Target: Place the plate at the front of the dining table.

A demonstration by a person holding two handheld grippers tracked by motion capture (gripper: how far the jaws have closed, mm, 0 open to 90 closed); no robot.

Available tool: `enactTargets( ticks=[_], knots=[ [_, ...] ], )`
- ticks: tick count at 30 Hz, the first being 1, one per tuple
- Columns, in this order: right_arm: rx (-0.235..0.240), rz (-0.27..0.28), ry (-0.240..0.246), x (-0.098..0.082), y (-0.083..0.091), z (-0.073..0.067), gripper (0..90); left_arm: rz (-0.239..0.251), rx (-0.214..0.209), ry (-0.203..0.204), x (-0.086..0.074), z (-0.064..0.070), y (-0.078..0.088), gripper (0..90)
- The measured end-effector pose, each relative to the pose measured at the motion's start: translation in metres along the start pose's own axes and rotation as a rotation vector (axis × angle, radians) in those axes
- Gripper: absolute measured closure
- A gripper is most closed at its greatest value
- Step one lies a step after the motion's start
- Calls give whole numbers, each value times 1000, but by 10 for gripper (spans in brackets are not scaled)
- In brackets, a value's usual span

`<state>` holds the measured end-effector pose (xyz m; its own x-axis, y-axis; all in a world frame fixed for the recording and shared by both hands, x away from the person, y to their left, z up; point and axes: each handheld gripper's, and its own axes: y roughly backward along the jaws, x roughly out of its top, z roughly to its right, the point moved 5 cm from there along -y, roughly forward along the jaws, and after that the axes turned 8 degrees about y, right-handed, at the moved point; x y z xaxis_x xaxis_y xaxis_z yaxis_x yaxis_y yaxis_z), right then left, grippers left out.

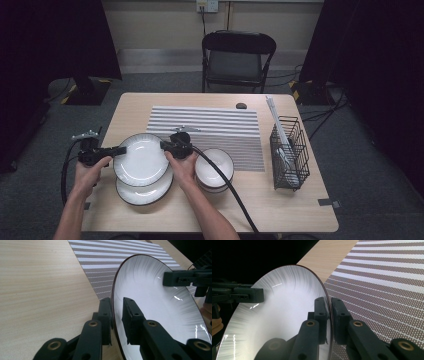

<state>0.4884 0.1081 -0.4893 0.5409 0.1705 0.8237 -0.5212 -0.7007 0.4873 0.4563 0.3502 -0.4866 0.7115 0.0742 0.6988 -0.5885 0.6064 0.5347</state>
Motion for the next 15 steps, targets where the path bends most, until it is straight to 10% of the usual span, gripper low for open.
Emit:
enactTargets(
  ticks=[15],
  knots=[
    [4,-10,24,-2,2,-1,802,-8,-14,-11,-2,0,3,825]
  ],
)
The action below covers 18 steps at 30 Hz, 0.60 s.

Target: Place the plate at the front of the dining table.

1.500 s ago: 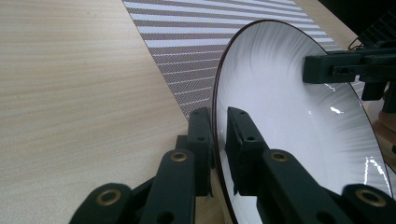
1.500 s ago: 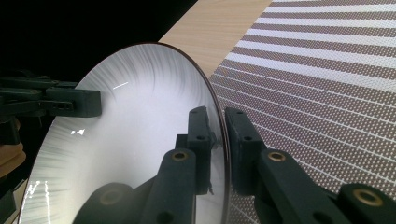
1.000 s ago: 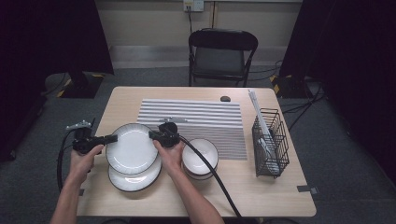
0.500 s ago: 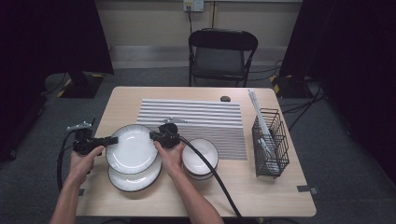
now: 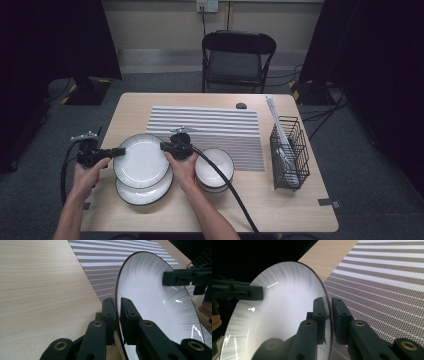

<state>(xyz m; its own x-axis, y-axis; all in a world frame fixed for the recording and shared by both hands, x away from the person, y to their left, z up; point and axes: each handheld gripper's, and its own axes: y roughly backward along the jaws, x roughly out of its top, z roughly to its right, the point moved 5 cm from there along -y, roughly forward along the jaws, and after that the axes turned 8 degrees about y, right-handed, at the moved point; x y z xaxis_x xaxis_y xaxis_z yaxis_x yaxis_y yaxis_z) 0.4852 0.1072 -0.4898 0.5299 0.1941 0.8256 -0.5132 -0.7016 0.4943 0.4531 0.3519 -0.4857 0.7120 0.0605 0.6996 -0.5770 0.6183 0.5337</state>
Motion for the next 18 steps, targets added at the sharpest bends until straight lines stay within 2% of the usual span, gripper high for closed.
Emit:
enactTargets(
  ticks=[3,5,10,12,14,18],
  knots=[
    [12,-21,-28,-4,-2,-1,768,-1,6,-1,0,1,-1,824],
    [47,-44,-68,-6,-4,-1,741,4,3,0,0,1,-1,825],
    [60,-50,-80,-7,-5,-2,746,4,-1,5,0,0,-1,829],
    [56,-44,-80,-7,-4,-2,759,3,3,5,1,1,-1,829],
    [75,-38,-92,-6,-2,-1,782,5,2,1,1,0,0,829],
    [97,10,-82,-1,3,-4,819,27,-11,17,1,-1,3,827]
  ],
)
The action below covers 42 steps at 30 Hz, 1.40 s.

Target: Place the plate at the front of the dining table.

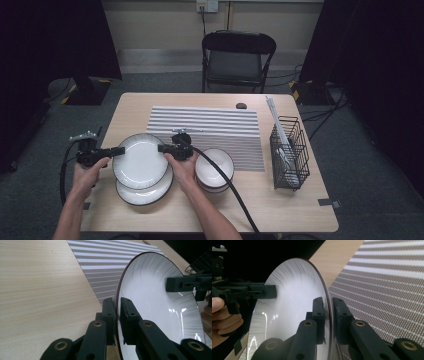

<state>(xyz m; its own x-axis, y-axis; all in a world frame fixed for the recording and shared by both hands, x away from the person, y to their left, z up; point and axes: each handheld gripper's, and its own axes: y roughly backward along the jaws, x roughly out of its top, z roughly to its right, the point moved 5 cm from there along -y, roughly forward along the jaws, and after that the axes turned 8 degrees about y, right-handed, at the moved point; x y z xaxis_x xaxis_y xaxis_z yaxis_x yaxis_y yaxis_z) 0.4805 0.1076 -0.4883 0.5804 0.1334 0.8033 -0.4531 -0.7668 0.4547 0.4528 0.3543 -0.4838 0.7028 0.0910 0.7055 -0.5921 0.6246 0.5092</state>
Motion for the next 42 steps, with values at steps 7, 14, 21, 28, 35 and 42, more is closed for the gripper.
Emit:
enactTargets(
  ticks=[7,14,21,28,35,42],
  knots=[
    [12,40,-7,3,3,-1,833,15,-4,-10,2,1,2,828],
    [6,58,25,7,4,-3,834,21,-16,-20,4,1,5,834],
    [-7,58,54,12,5,-8,833,37,-12,-21,6,1,8,836],
    [-12,62,74,16,4,-11,833,45,-4,-29,8,0,12,837],
    [-15,68,90,19,5,-14,834,56,-4,-36,11,3,15,837],
    [-24,77,106,24,10,-17,834,68,-4,-38,15,6,17,836]
  ],
)
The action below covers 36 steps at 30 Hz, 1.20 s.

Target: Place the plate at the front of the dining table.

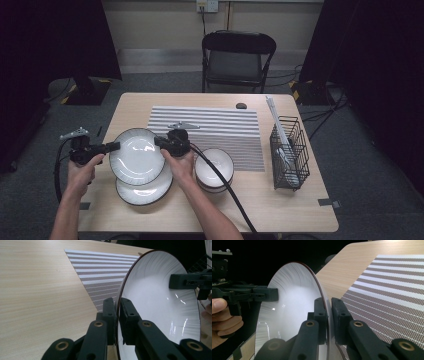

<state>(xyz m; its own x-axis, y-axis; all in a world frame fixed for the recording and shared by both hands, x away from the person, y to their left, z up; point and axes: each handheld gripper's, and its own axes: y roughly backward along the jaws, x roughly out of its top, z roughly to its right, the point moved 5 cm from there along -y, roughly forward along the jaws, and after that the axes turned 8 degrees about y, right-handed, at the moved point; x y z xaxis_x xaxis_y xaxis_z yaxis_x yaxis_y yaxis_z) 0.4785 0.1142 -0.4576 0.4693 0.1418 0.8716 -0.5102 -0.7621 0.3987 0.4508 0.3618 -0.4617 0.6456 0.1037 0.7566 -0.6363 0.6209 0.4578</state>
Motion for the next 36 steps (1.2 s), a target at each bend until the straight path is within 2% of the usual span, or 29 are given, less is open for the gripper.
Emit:
enactTargets(
  ticks=[5,12,20,24,36],
  knots=[
    [-5,-3,13,6,1,-3,835,13,-3,4,3,1,4,835],
    [-5,11,23,17,3,-3,835,35,13,-6,12,6,5,835],
    [-15,8,48,30,8,-6,835,50,7,-11,19,11,8,834],
    [-17,0,49,36,12,-6,835,55,4,-19,24,15,9,835],
    [-39,8,98,59,30,-8,836,75,-14,-49,43,32,10,836]
  ],
)
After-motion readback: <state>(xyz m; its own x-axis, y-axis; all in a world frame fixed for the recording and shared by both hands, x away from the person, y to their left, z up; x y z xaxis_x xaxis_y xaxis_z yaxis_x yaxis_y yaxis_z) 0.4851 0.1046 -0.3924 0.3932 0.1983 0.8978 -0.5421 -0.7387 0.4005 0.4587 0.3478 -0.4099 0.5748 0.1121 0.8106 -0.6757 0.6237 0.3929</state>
